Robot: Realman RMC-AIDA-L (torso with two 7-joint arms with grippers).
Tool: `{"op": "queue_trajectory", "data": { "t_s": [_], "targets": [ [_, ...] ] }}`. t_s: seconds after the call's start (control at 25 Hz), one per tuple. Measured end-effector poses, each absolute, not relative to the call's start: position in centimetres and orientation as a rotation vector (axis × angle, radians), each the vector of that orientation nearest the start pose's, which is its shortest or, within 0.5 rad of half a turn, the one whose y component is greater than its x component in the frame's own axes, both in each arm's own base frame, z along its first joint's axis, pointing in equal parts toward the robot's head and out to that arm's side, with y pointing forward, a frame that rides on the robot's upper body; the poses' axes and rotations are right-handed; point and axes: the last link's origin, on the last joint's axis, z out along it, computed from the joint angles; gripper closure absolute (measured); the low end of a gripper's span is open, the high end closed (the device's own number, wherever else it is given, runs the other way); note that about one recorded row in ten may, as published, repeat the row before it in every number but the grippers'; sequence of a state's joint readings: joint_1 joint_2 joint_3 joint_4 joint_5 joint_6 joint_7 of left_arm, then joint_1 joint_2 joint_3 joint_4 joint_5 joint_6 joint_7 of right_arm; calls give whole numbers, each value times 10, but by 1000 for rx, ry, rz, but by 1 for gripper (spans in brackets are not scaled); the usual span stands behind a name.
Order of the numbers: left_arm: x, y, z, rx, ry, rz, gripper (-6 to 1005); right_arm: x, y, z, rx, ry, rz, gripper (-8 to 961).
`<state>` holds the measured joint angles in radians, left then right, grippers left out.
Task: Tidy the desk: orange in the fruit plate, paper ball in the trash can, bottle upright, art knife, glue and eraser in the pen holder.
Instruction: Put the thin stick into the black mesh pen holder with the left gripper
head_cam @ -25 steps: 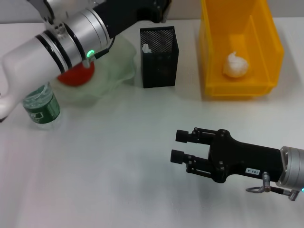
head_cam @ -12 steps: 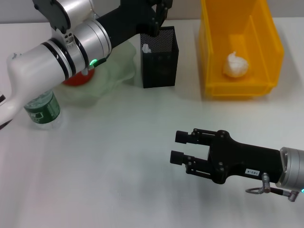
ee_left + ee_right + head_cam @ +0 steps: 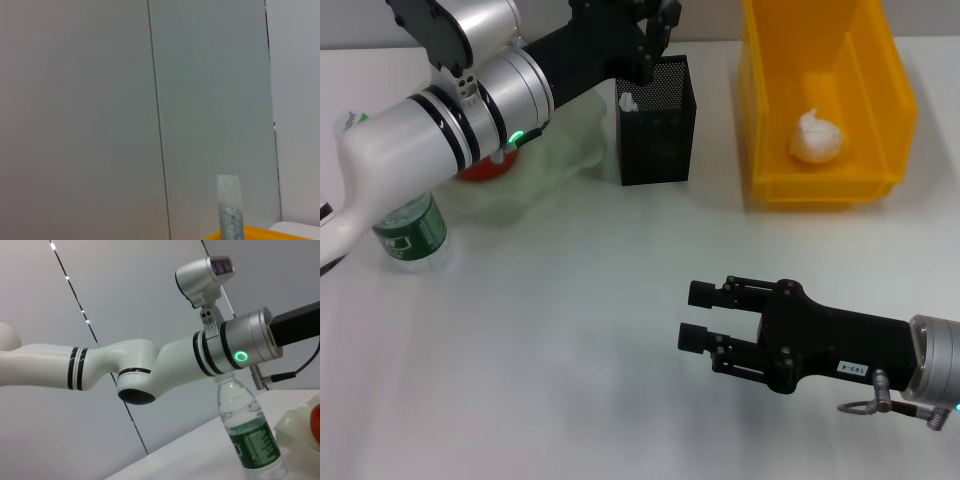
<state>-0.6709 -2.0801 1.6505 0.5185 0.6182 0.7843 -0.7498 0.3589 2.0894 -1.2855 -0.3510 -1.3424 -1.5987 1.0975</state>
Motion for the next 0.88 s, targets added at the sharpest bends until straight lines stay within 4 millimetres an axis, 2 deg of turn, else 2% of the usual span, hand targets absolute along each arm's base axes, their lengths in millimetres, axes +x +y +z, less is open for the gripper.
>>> {"op": "queue_trajectory", "data": {
  "t_s": [0.56,0.88],
  "targets": [
    [-166,413,-66,-2297,-269,-766,803,259,242,-68,-2740,704,1167,268],
    [-165,409,-63,-2293,-257,-802,696,259,241,-68,-2740,705,1168,263]
  ]
}}
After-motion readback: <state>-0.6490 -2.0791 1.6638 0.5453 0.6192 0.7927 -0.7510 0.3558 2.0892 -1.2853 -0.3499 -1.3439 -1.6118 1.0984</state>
